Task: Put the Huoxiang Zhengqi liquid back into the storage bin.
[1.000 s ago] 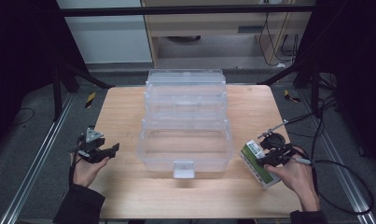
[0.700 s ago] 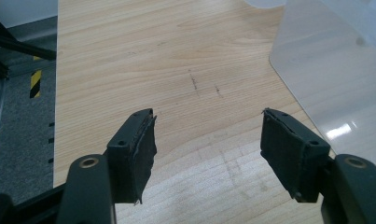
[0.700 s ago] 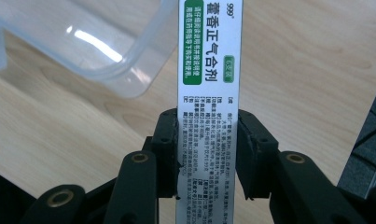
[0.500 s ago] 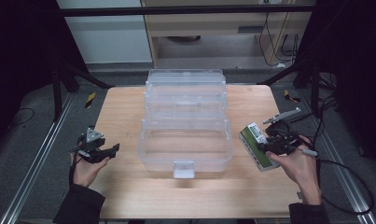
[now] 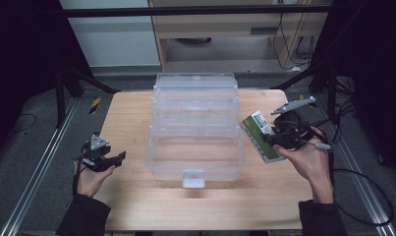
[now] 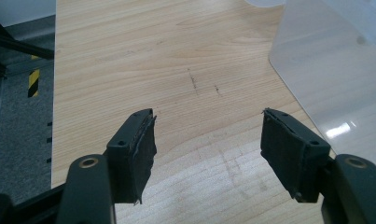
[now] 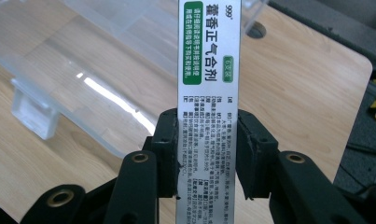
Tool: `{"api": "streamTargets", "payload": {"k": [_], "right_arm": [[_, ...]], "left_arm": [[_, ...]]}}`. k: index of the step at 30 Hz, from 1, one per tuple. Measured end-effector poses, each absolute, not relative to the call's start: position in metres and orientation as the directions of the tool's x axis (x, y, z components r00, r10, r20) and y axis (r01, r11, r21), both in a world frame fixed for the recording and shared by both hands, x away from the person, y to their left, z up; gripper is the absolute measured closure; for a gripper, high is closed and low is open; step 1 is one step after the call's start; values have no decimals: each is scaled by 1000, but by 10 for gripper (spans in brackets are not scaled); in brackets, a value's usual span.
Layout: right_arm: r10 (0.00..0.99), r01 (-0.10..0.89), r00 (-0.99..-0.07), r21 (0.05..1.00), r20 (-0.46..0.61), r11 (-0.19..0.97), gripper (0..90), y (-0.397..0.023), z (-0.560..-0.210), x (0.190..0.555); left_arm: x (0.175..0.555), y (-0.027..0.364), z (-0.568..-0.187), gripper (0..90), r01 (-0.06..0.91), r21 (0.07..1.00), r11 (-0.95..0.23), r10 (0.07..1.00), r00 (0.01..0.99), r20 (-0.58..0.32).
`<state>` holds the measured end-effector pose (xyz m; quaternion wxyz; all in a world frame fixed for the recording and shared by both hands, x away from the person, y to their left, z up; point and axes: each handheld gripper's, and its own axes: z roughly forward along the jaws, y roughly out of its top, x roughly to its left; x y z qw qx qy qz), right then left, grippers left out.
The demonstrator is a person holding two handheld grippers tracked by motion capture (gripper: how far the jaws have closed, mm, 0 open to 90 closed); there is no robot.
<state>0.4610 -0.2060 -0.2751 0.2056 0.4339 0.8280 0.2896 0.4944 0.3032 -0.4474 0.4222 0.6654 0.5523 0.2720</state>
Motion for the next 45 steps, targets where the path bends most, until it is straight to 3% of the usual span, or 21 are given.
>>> {"api": "streamTargets", "payload": {"k": [11, 25, 45], "right_arm": [[756, 503, -644, 680, -116, 533, 643, -181, -258, 469], [595, 398, -799, 664, -87, 632, 643, -147, -265, 489], [410, 276, -908, 618, -83, 736, 642, -125, -286, 515]], "left_arm": [[495, 304, -448, 345, 508, 861, -35, 964, 243, -104], [495, 305, -449, 344, 511, 859, -31, 965, 238, -107], [496, 308, -449, 343, 513, 858, -29, 966, 234, -107]]}}
